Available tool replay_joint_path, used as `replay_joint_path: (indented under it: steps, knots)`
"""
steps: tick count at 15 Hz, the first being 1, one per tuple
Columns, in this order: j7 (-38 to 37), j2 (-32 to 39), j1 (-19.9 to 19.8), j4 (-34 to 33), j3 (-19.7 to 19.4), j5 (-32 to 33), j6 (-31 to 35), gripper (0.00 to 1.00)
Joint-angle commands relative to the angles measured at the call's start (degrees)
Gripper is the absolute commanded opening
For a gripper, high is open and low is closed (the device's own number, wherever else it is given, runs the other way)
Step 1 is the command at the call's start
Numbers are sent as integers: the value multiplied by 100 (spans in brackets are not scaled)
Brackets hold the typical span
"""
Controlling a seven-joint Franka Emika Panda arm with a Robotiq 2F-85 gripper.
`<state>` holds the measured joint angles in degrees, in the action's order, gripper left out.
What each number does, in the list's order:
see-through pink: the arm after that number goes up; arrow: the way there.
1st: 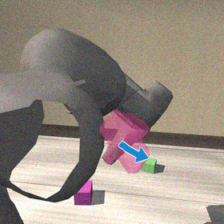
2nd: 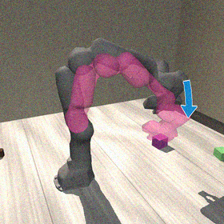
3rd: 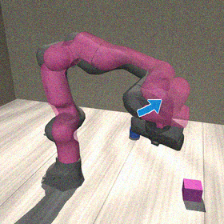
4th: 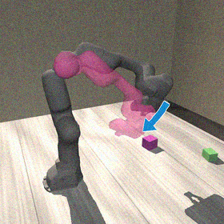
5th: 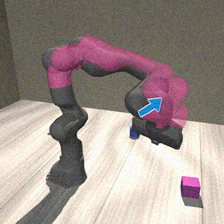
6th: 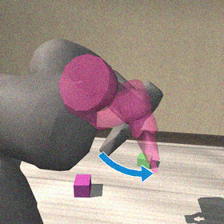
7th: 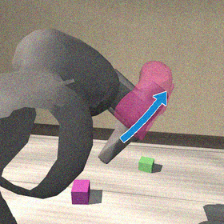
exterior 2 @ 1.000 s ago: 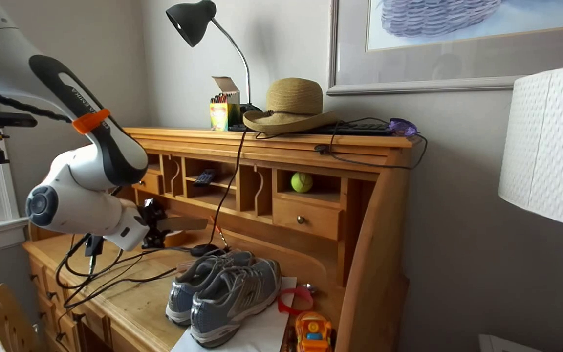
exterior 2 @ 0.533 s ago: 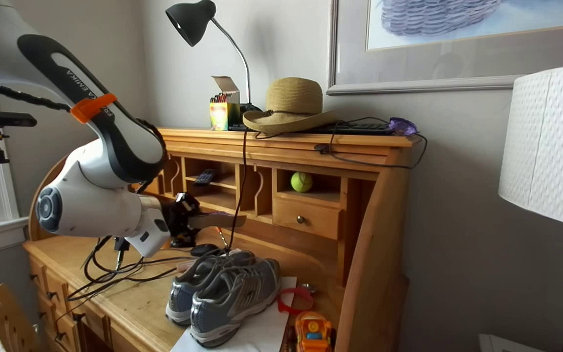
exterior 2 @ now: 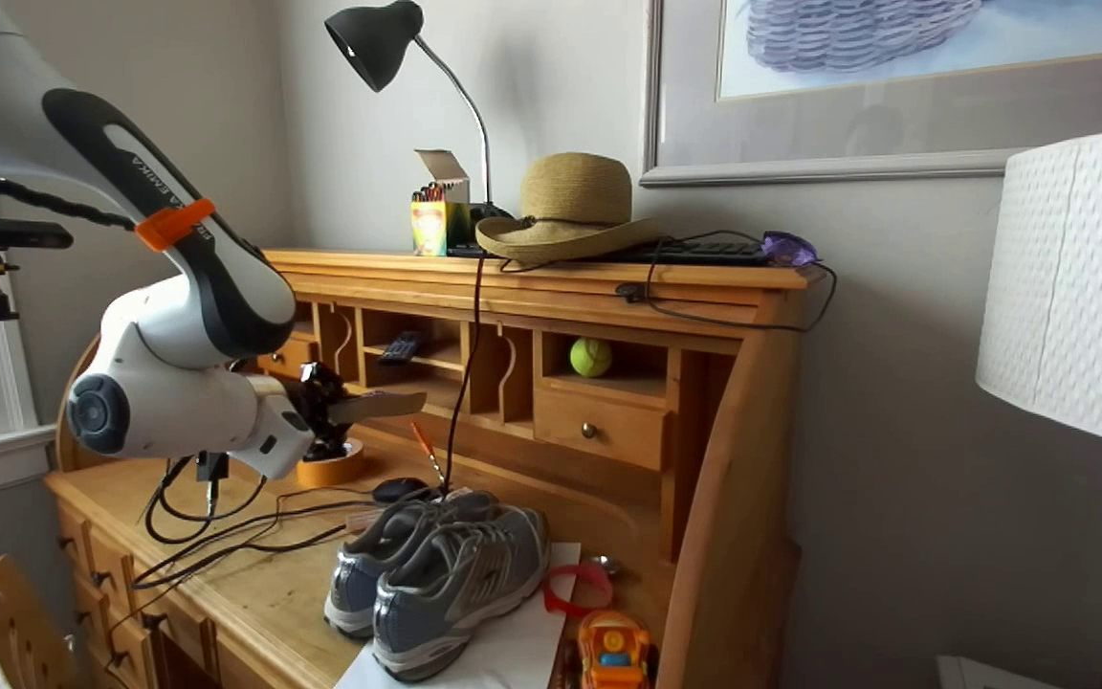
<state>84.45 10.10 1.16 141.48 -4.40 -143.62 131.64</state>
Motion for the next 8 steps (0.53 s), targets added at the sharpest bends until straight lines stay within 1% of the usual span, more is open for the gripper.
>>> replay_joint_path:
  steps: [1, 8]
  knots:
    - [289, 51, 94, -14, 58, 17, -258, 8]
    - [459, 285, -1, -354, -72, 15, -309, 8]
